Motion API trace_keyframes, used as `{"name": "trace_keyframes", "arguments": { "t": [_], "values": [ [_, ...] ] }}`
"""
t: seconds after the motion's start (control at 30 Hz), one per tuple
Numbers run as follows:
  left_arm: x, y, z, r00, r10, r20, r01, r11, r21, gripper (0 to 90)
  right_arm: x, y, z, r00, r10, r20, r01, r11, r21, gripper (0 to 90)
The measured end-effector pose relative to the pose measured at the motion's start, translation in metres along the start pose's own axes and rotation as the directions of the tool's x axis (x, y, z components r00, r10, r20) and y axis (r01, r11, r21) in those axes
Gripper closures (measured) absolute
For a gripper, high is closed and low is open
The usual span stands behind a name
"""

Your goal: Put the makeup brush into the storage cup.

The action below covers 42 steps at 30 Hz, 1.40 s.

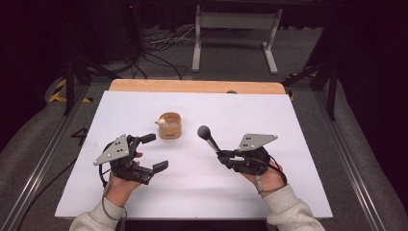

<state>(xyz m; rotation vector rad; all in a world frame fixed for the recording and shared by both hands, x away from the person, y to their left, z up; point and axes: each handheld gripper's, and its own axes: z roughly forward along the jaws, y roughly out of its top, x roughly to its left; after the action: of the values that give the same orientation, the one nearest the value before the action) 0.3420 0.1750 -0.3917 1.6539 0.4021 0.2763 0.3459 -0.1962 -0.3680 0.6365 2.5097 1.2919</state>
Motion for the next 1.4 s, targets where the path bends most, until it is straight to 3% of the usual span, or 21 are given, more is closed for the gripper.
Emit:
{"name": "trace_keyframes", "arguments": {
  "t": [0.17, 0.33, 0.53, 0.73, 0.97, 1.4],
  "values": [
    [-0.001, 0.007, 0.007, 0.9998, -0.007, 0.021, 0.008, 0.9998, -0.019, 3.5, 0.004, -0.004, 0.003, 0.9987, -0.048, -0.018, 0.046, 0.996, -0.082, 75.4],
    [-0.003, 0.012, 0.010, 0.9991, -0.018, 0.039, 0.019, 0.9992, -0.034, 4.6, 0.002, -0.013, 0.008, 0.9988, -0.024, -0.044, 0.018, 0.989, -0.144, 75.3],
    [-0.006, 0.012, 0.013, 0.9988, -0.004, 0.048, 0.005, 0.9997, -0.023, 5.1, 0.004, -0.017, 0.011, 0.9968, -0.045, -0.067, 0.031, 0.979, -0.201, 75.3],
    [-0.012, 0.014, 0.016, 0.9975, 0.021, 0.068, -0.020, 0.9996, -0.019, 5.4, 0.011, -0.020, 0.020, 0.9936, -0.076, -0.084, 0.055, 0.972, -0.230, 75.3],
    [-0.017, 0.015, 0.020, 0.9946, 0.020, 0.102, -0.019, 0.9997, -0.013, 5.4, 0.019, -0.024, 0.026, 0.9868, -0.124, -0.104, 0.089, 0.954, -0.287, 75.3],
    [-0.027, 0.014, 0.037, 0.9872, -0.009, 0.159, 0.010, 0.9999, -0.008, 7.5, 0.029, -0.026, 0.033, 0.9823, -0.145, -0.119, 0.102, 0.945, -0.310, 75.2]
  ]
}}
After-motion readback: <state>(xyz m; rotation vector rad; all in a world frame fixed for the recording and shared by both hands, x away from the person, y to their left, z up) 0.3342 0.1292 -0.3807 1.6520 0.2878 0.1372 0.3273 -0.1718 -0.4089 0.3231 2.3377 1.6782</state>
